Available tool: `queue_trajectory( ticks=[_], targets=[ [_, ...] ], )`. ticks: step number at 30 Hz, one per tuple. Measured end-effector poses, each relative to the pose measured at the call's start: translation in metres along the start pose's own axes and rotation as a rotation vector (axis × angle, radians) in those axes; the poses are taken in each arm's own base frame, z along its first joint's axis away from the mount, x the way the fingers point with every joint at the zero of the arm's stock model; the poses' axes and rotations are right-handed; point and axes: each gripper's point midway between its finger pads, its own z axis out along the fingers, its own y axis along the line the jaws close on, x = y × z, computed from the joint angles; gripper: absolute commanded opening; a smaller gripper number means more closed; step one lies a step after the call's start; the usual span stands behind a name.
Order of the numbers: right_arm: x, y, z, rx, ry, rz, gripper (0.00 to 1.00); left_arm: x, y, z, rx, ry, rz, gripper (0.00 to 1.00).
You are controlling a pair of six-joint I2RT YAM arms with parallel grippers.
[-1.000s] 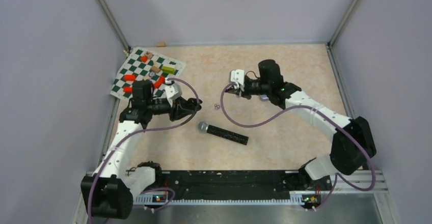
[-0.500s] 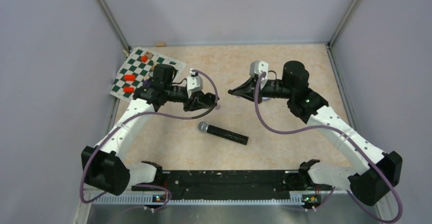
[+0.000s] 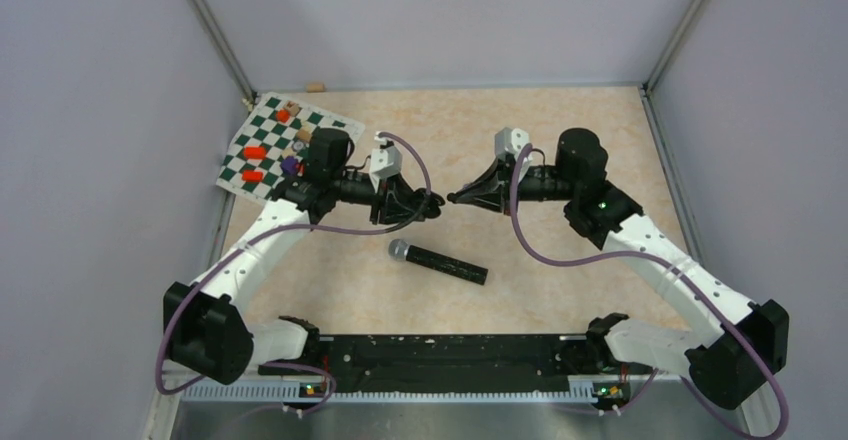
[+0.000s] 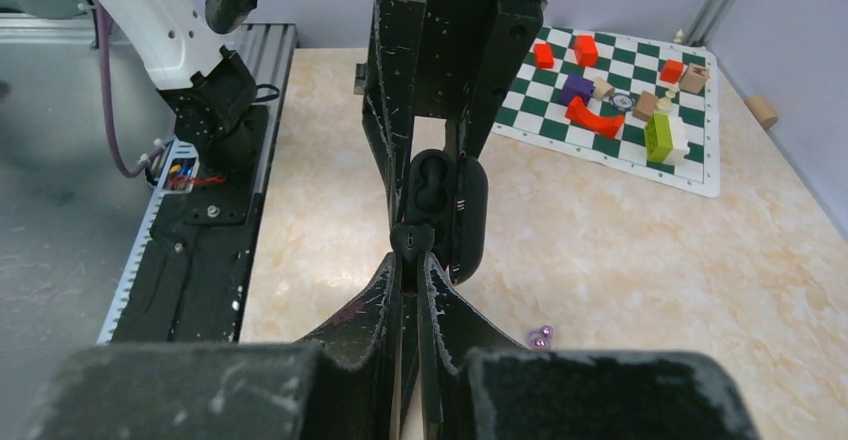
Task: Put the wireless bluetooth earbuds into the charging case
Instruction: Place the earbud in the charging case.
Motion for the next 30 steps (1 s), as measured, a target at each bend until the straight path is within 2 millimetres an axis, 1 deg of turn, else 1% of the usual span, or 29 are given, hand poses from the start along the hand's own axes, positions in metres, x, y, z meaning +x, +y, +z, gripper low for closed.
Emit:
queue_trajectory(
  ticks=[9,14,20,25,30],
  targets=[
    [0.001,0.007,0.002,-0.035,-0.004,0.002,0.03,0.001,-0.002,0.003,0.008,-0.010,-0.017,0.00],
    [0.011,0.010,0.006,-0.052,0.013,0.015,0.03,0.002,-0.002,0.004,0.008,-0.012,-0.021,0.00],
    [0.024,0.015,0.016,-0.081,0.037,0.021,0.03,0.004,-0.004,0.005,0.016,-0.015,-0.028,0.00],
    [0.031,0.019,0.023,-0.087,0.054,0.009,0.03,0.003,-0.007,0.006,0.029,-0.018,-0.028,0.00],
    [0.035,0.015,0.027,-0.063,0.071,-0.011,0.03,0.003,-0.007,0.006,0.031,-0.019,-0.028,0.00]
  ],
)
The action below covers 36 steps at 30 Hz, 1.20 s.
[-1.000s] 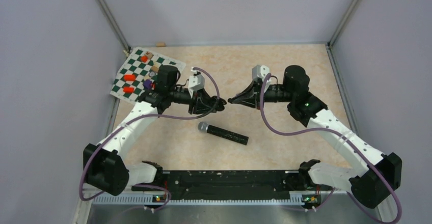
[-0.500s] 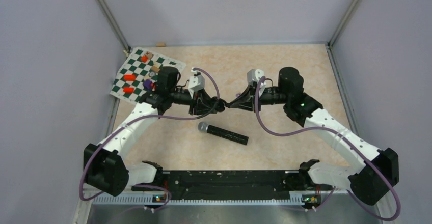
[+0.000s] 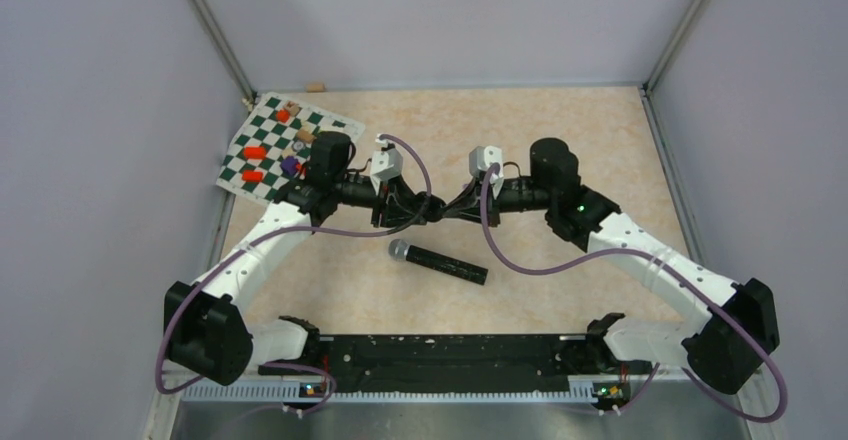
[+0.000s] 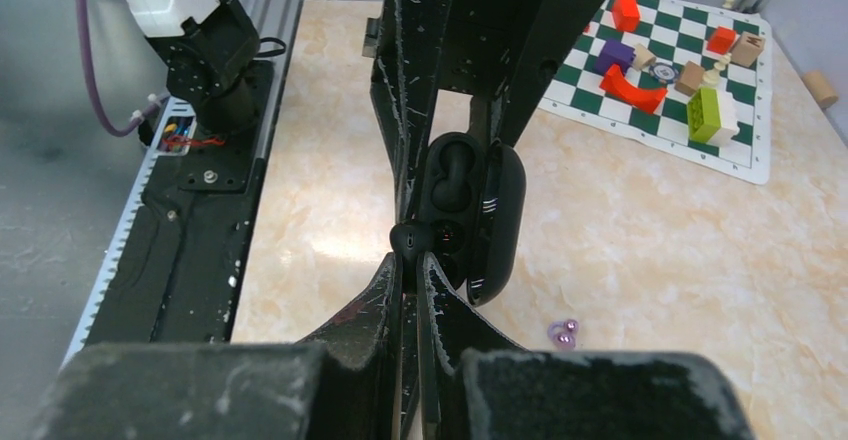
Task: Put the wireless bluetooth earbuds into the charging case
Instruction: Place the earbud in the charging case.
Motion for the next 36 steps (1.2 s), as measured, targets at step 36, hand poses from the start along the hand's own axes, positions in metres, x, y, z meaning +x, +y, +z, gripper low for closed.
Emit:
queue_trajectory(
  ticks=[36],
  targets=[
    [0.016,-0.011,0.012,0.067,0.057,-0.023,0.06,0.001,-0.001,0.000,-0.006,0.002,0.002,0.00]
  ],
)
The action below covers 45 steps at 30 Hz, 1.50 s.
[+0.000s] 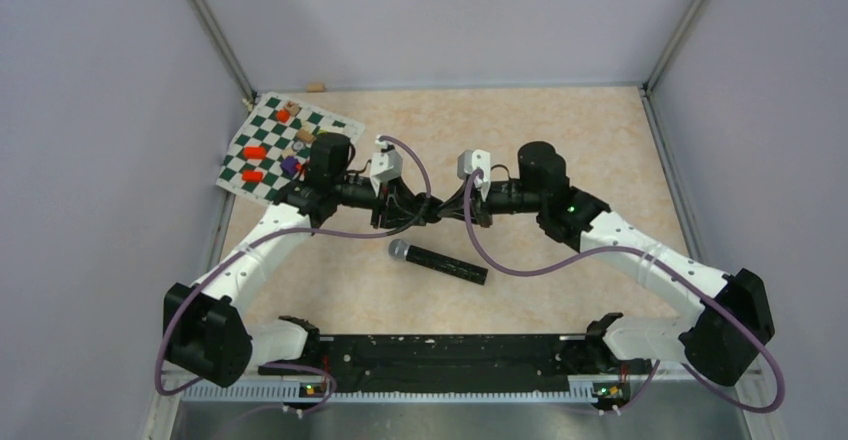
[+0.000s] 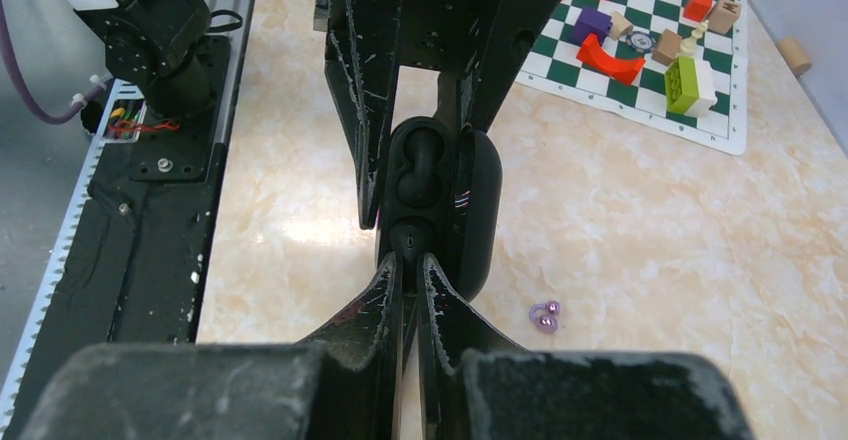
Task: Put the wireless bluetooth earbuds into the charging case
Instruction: Place the earbud in the charging case, then close the charging case.
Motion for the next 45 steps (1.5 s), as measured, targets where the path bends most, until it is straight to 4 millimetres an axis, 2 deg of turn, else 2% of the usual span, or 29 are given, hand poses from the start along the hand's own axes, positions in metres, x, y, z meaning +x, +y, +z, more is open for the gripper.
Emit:
queue_trajectory(
  ticks=[11,22,28,33,35,41,45],
  targets=[
    [0.002,0.001,0.002,-0.003,0.006,0.005,0.22,0.002,0.001,0.000,-0.006,0.004,-0.004,0.00],
    [-0.003,0.006,-0.004,-0.004,0.006,0.005,0.26,0.002,0.002,0.000,-0.009,0.004,-0.001,0.00],
    [-0.025,0.001,-0.025,0.047,-0.033,-0.023,0.34,0.002,0.002,0.000,-0.009,0.004,-0.001,0.00],
    [-0.046,-0.028,-0.040,0.191,-0.099,-0.084,0.45,0.003,0.000,0.001,-0.003,0.005,0.001,0.00],
    [-0.041,-0.036,-0.039,0.231,-0.108,-0.091,0.48,0.003,-0.002,0.002,0.010,0.005,0.002,0.00],
    [-0.004,-0.047,-0.028,0.270,-0.066,-0.039,0.52,0.004,-0.010,0.003,0.045,0.002,0.003,0.00],
    [0.000,-0.049,-0.026,0.276,-0.063,-0.032,0.55,0.005,-0.013,0.003,0.065,-0.002,0.008,0.00]
  ],
)
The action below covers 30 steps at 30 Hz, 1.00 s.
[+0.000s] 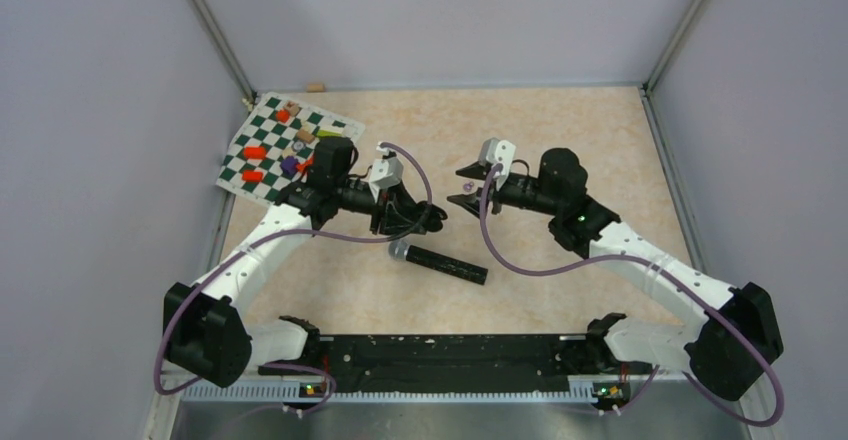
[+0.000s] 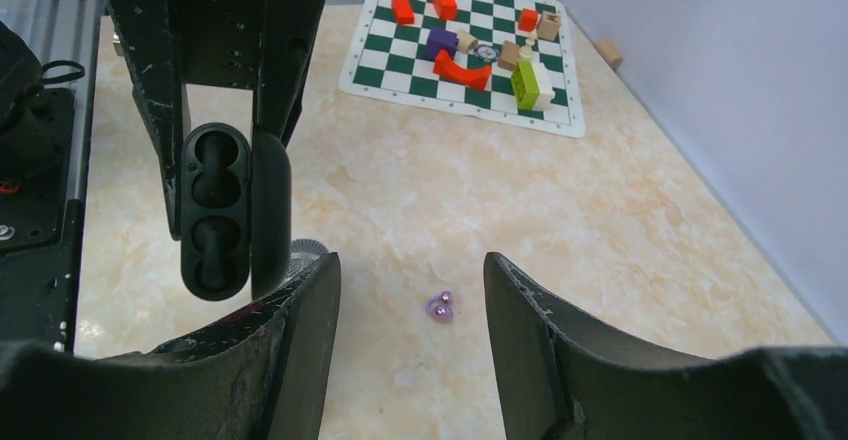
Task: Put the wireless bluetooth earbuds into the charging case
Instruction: Close the charging case.
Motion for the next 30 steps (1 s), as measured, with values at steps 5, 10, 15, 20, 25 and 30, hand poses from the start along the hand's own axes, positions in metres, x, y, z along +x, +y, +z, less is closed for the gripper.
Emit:
queue_trajectory(
  ticks=[5,10,15,20,25,30],
  targets=[
    [-0.009,-0.002,0.001,0.002,-0.034,-0.021,0.57,0.002,-0.004,0.000,0.018,0.000,-0.004,0.00],
    [-0.009,0.002,0.002,-0.018,-0.045,-0.025,0.58,0.002,-0.005,0.000,0.024,-0.001,-0.003,0.00],
    [-0.007,0.008,0.003,-0.055,-0.046,-0.020,0.59,0.001,-0.006,0.000,0.030,-0.004,-0.003,0.00],
    [-0.007,0.016,0.003,-0.101,-0.054,-0.019,0.60,0.001,-0.006,0.000,0.030,-0.004,-0.002,0.00],
    [-0.008,0.023,0.003,-0.138,-0.060,-0.019,0.60,0.002,-0.007,0.000,0.030,-0.003,-0.002,0.00],
    [-0.009,0.026,0.002,-0.154,-0.064,-0.025,0.61,0.002,-0.007,0.000,0.031,-0.002,-0.006,0.00]
  ],
)
